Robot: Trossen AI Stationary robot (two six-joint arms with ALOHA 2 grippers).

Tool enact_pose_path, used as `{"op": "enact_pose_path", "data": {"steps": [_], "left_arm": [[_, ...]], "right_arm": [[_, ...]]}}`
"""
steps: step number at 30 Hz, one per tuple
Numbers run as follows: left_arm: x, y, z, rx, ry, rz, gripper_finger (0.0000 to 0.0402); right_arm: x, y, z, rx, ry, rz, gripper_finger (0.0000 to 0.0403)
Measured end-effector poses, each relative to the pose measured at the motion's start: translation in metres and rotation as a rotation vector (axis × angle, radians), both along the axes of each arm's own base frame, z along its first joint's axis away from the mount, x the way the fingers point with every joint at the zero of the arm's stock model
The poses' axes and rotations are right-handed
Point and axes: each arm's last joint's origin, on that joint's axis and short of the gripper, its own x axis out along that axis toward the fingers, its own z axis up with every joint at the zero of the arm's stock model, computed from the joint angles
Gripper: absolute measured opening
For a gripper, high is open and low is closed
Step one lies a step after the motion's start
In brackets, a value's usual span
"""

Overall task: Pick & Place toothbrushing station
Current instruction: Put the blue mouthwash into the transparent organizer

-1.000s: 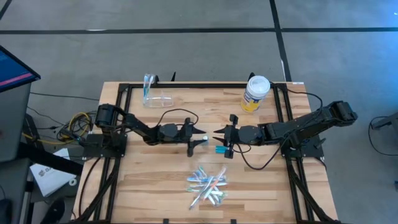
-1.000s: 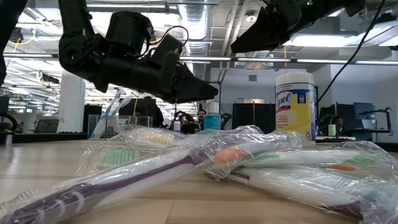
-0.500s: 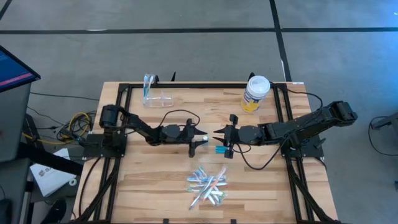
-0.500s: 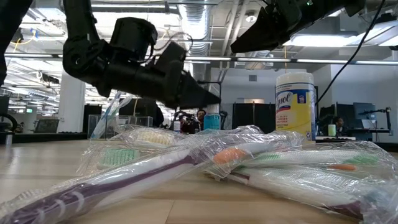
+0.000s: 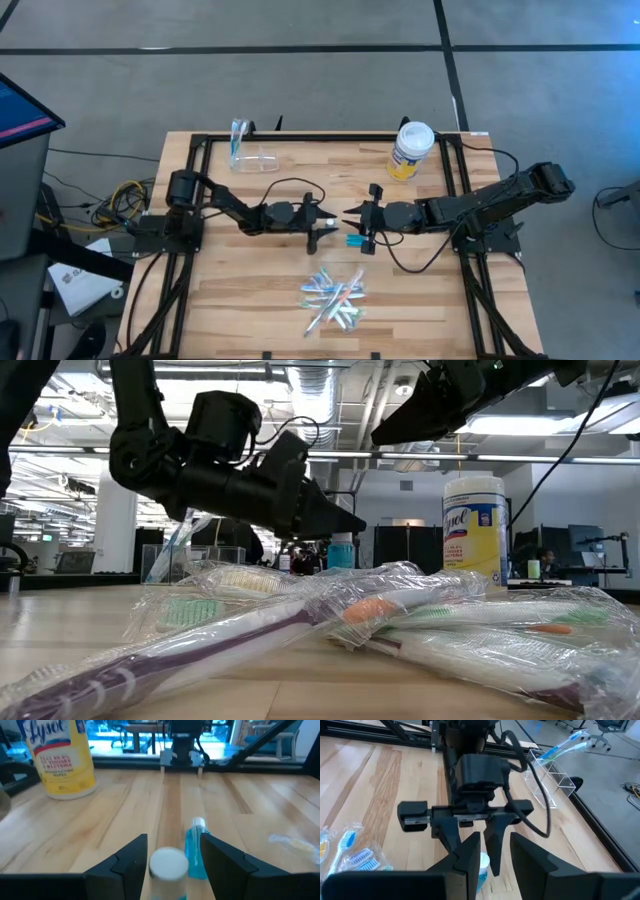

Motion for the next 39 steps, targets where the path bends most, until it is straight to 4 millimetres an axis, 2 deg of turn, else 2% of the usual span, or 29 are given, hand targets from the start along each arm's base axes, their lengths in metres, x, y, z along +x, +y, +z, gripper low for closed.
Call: {"op": "enact_pose_path", "data": {"steps": [17, 29, 39], "left_arm": [[-0.0004, 0.0, -0.0024, 0.0, 0.026, 0.0, 0.0175], [-0.0004, 0.0, -0.0026, 0.0, 0.028, 0.0, 0.0096], [-0.0005, 0.0027, -0.0029, -0.001, 0.031, 0.01, 0.0097]], "right_arm": [[0.0, 0.0, 0.0, 0.0, 0.0, 0.0, 0.0097], [0.0, 0.0, 0.0, 0.0, 0.0, 0.0, 0.0097], [0.0, 0.0, 0.0, 0.0, 0.0, 0.0, 0.0097]]}}
